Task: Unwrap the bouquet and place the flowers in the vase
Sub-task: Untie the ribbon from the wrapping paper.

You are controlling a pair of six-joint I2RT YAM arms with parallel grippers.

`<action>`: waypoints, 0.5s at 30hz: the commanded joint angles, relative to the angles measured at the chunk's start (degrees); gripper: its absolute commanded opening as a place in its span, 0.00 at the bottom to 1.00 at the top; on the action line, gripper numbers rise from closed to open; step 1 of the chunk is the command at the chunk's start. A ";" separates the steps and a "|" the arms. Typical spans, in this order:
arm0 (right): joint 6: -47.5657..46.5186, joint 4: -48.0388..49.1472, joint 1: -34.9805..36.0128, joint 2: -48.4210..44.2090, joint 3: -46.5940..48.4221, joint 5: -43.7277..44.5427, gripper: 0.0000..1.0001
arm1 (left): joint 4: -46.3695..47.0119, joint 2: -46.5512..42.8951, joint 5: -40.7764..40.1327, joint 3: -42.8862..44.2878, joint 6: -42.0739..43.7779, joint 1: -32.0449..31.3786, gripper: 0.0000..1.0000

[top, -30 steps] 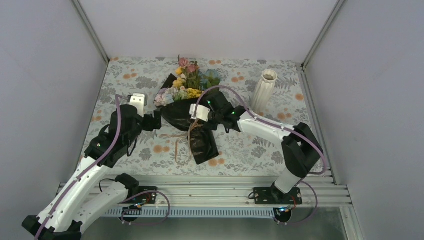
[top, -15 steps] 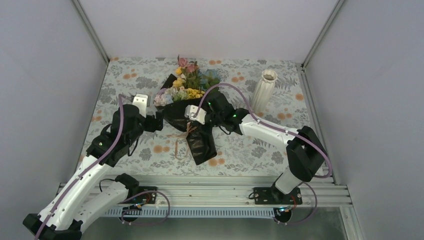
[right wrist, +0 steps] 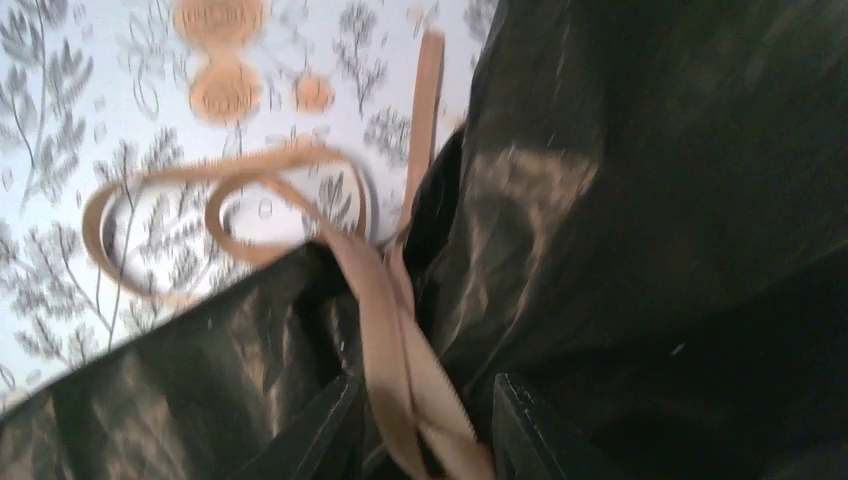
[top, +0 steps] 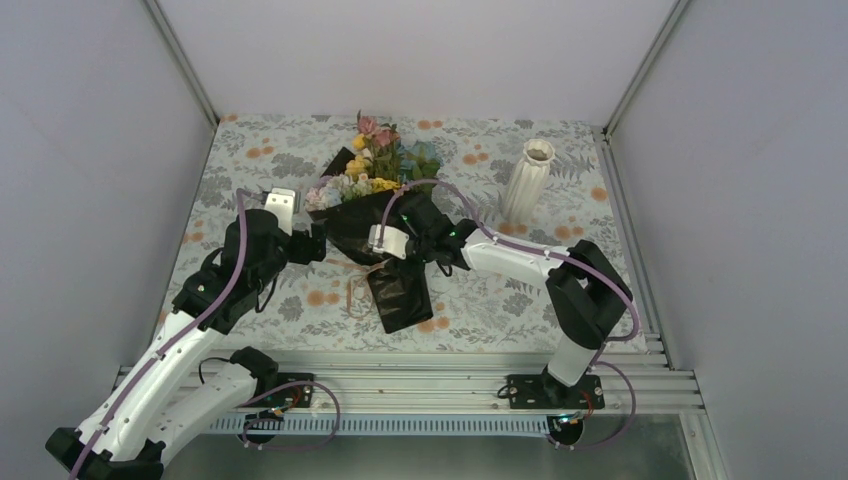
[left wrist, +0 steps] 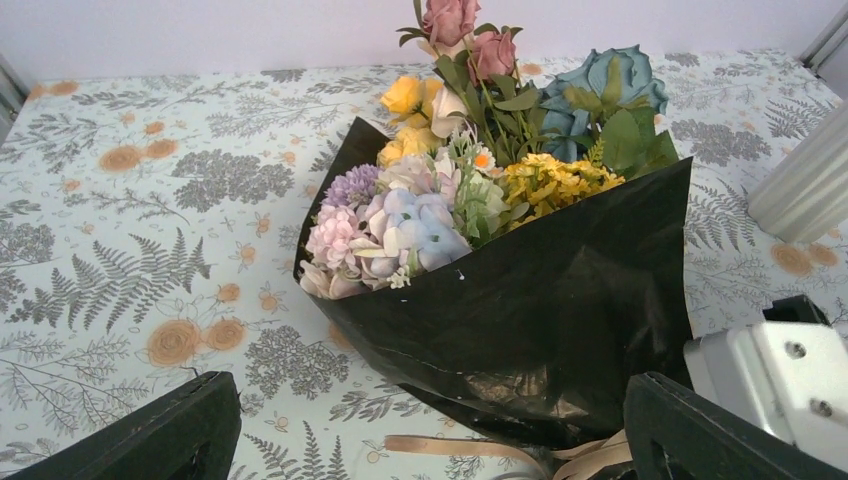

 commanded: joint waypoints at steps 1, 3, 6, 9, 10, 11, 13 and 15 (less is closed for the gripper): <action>-5.32 -2.34 -0.47 -0.75 -1.59 2.26 0.34 | 1.17 -0.87 -0.38 -0.34 -0.33 -0.07 0.95; -6.31 -2.58 -0.44 -1.24 -2.00 2.74 0.35 | 1.17 -0.87 -0.46 -0.31 -0.32 -0.07 0.95; -7.59 -3.92 -0.44 -1.43 -2.42 4.37 0.37 | 1.17 -0.87 -0.56 -0.29 -0.16 -0.12 0.95; -8.08 -4.39 -0.52 -1.57 -2.72 7.24 0.37 | 1.17 -1.03 -0.61 -0.27 -0.15 -0.07 0.95; -8.39 -4.55 -0.53 -1.50 -2.75 7.97 0.37 | 1.15 -1.14 -0.60 -0.28 -0.15 -0.07 0.95; -8.53 -4.66 -0.61 -1.40 -2.70 8.59 0.36 | 1.23 -1.25 -0.53 -0.28 -0.07 -0.10 0.96; -8.47 -4.63 -0.61 -1.27 -2.54 9.80 0.35 | 1.32 -1.39 -0.49 -0.31 -0.06 -0.08 0.96; -8.03 -5.37 -0.66 -0.63 -1.53 11.12 0.35 | 1.33 -1.52 -0.51 -0.36 -0.10 -0.08 0.95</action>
